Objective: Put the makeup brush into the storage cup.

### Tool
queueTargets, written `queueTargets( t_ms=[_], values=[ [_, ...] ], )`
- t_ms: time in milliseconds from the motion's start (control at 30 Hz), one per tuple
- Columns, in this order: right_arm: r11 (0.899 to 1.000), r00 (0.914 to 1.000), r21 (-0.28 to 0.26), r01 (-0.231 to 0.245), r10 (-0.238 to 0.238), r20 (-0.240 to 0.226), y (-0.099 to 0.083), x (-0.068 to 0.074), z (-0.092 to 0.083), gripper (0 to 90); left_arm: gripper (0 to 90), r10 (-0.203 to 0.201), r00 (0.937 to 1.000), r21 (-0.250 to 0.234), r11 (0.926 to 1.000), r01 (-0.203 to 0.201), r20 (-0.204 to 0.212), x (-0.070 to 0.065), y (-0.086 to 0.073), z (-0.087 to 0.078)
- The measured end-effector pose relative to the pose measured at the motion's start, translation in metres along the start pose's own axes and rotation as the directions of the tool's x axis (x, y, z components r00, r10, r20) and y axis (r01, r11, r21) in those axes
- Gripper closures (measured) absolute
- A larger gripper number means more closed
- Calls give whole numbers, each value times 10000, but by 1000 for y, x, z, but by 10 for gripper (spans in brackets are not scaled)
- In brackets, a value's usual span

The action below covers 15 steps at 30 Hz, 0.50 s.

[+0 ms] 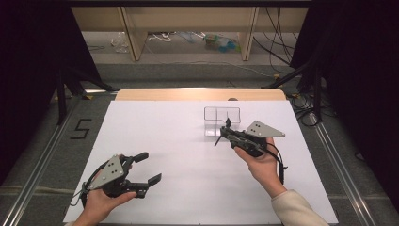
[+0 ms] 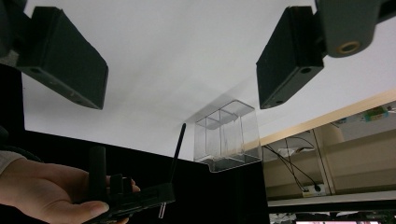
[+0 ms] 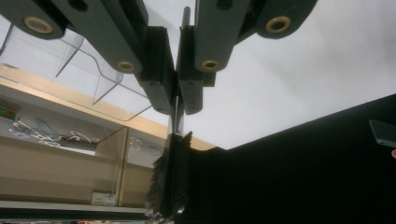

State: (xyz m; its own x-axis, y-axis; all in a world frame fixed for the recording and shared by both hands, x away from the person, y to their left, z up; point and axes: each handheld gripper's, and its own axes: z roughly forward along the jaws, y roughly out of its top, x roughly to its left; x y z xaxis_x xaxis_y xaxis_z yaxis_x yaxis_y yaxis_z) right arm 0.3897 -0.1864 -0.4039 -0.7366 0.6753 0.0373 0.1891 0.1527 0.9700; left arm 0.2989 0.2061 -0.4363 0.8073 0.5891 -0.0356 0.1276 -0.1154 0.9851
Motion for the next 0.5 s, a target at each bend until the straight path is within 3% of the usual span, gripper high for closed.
queueTargets(
  t_ms=[500],
  values=[
    [9998, 9998, 114, -159, 158, 100, 4, -2, 1, 854, 170, -9, 10000, -104, 9999, 9, 23, 0, 0, 1]
  ],
)
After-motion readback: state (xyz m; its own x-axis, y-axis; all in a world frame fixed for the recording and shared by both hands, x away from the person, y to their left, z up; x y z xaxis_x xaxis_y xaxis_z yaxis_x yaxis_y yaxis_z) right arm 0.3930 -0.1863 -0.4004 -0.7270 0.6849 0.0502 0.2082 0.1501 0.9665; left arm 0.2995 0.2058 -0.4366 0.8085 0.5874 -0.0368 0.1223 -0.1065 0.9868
